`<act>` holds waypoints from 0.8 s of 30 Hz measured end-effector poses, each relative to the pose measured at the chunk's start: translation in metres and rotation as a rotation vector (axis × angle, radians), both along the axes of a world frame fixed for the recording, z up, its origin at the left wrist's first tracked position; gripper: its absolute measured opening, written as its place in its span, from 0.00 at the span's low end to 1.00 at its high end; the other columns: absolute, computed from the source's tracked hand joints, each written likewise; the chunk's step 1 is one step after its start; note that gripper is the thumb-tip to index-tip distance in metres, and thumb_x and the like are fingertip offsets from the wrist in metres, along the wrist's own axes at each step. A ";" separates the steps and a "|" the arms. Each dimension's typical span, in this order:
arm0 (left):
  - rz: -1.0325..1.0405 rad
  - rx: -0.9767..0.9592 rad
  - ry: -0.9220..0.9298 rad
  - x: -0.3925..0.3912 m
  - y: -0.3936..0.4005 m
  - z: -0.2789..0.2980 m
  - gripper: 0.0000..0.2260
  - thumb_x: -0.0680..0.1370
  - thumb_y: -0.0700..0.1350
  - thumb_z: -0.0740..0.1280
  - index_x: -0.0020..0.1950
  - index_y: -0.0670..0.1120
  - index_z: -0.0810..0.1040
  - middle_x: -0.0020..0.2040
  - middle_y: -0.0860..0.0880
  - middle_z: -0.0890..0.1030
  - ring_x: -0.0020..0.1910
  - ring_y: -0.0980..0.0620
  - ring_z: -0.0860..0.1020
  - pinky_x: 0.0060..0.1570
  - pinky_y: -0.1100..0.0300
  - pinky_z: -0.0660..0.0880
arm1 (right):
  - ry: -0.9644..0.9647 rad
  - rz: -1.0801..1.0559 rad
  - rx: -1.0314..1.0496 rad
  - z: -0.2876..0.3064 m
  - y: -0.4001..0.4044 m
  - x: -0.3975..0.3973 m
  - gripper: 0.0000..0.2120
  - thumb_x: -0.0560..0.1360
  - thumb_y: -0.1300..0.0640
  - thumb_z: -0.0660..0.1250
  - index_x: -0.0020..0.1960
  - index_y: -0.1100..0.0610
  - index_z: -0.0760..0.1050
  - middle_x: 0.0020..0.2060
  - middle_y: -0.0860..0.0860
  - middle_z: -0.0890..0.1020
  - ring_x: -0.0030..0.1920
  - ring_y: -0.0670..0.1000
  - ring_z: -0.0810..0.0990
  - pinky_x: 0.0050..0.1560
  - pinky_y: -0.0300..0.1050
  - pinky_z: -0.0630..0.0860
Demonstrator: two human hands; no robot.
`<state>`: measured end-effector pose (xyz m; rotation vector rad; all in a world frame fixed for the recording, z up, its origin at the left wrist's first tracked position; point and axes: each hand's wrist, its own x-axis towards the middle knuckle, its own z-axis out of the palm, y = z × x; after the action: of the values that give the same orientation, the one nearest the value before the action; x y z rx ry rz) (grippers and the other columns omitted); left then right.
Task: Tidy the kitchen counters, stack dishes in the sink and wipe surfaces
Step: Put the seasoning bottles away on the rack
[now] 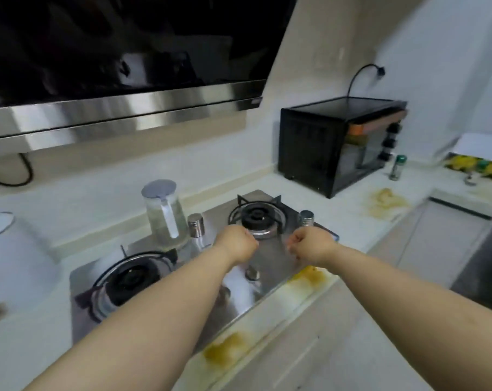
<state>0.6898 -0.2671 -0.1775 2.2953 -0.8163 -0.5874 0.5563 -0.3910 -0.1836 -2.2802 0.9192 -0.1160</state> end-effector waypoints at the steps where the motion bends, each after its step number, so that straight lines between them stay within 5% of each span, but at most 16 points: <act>1: -0.051 0.002 0.018 -0.025 -0.026 -0.001 0.07 0.75 0.41 0.62 0.41 0.43 0.79 0.48 0.40 0.82 0.52 0.42 0.81 0.51 0.54 0.78 | 0.009 -0.051 0.008 -0.002 -0.027 -0.026 0.05 0.75 0.59 0.63 0.41 0.58 0.76 0.39 0.56 0.81 0.42 0.56 0.79 0.41 0.45 0.75; 5: -0.183 0.024 0.019 -0.084 -0.099 -0.004 0.10 0.77 0.43 0.64 0.49 0.38 0.82 0.53 0.40 0.82 0.54 0.42 0.80 0.56 0.51 0.78 | -0.033 -0.204 0.112 -0.011 -0.098 -0.087 0.11 0.74 0.60 0.61 0.46 0.66 0.79 0.45 0.62 0.84 0.39 0.56 0.79 0.48 0.50 0.78; 8: -0.207 0.048 -0.026 -0.099 -0.144 -0.005 0.11 0.76 0.42 0.63 0.47 0.35 0.80 0.51 0.37 0.82 0.53 0.40 0.80 0.54 0.51 0.78 | -0.065 -0.259 0.165 -0.017 -0.131 -0.111 0.06 0.73 0.62 0.64 0.41 0.60 0.78 0.39 0.59 0.82 0.37 0.55 0.78 0.46 0.49 0.77; 11: -0.277 0.098 -0.045 -0.115 -0.195 -0.009 0.06 0.76 0.40 0.62 0.43 0.41 0.78 0.49 0.38 0.82 0.53 0.42 0.81 0.54 0.53 0.77 | -0.070 -0.306 0.207 -0.025 -0.164 -0.133 0.05 0.75 0.63 0.64 0.41 0.58 0.76 0.37 0.54 0.78 0.38 0.53 0.77 0.45 0.46 0.76; 17: -0.366 0.065 0.034 -0.125 -0.302 -0.027 0.04 0.75 0.41 0.64 0.42 0.44 0.77 0.41 0.43 0.78 0.47 0.42 0.81 0.47 0.54 0.77 | 0.025 -0.367 0.169 -0.028 -0.247 -0.161 0.07 0.77 0.59 0.62 0.48 0.59 0.78 0.48 0.57 0.81 0.48 0.56 0.81 0.57 0.53 0.77; 24: -0.425 0.008 0.108 -0.111 -0.449 -0.023 0.04 0.75 0.41 0.63 0.42 0.45 0.76 0.42 0.45 0.78 0.41 0.46 0.76 0.43 0.57 0.74 | 0.048 -0.496 0.107 -0.012 -0.379 -0.154 0.06 0.76 0.57 0.64 0.48 0.58 0.78 0.46 0.55 0.82 0.48 0.55 0.81 0.53 0.49 0.77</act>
<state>0.5791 -0.7163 -0.2005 2.0833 -1.2598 -0.8912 0.4018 -0.7700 -0.1952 -1.9226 1.4647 -0.2217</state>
